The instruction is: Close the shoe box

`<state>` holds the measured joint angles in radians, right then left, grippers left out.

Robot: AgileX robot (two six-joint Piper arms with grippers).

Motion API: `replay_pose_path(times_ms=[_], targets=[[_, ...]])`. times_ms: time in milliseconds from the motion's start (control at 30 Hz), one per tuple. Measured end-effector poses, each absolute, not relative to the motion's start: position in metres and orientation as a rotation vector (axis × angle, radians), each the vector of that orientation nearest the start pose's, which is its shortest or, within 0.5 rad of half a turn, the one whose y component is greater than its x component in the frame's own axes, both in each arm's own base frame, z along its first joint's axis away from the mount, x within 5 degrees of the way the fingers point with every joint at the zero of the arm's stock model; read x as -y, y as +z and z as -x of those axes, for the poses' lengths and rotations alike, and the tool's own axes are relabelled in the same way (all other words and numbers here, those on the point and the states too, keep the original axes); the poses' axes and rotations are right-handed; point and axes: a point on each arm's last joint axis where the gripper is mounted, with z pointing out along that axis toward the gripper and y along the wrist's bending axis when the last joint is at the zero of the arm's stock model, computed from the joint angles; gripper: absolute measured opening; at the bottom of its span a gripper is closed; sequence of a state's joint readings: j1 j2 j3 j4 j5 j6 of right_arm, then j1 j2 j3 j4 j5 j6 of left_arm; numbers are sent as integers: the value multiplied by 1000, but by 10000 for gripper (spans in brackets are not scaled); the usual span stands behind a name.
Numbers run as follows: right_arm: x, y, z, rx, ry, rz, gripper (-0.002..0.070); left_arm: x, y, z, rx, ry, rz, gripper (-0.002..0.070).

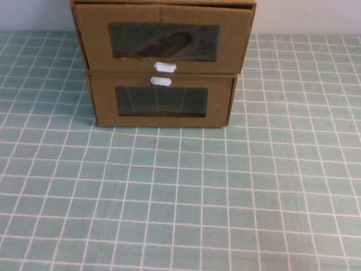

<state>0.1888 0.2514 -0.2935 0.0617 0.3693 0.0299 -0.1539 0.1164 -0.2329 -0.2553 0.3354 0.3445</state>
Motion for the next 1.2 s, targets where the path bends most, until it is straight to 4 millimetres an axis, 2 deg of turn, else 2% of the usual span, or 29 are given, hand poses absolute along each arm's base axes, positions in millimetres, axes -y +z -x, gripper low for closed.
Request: replay_pose_path(times_ms=[133,400,633,1200], targets=[[-15,263,-69,-1812,216,108,-14,11,226,-53,-1633,-114,-172,-5],[-15,263,-68,-1810,216,108,-14,9,182,-54,-1762,-140,-116,-5],[-15,263,-68,-1810,216,108,-14,9,171,-52,-1876,-140,-119,-5],[-15,263,-68,-1810,216,108,-14,9,171,-52,-1880,-142,-116,-5]])
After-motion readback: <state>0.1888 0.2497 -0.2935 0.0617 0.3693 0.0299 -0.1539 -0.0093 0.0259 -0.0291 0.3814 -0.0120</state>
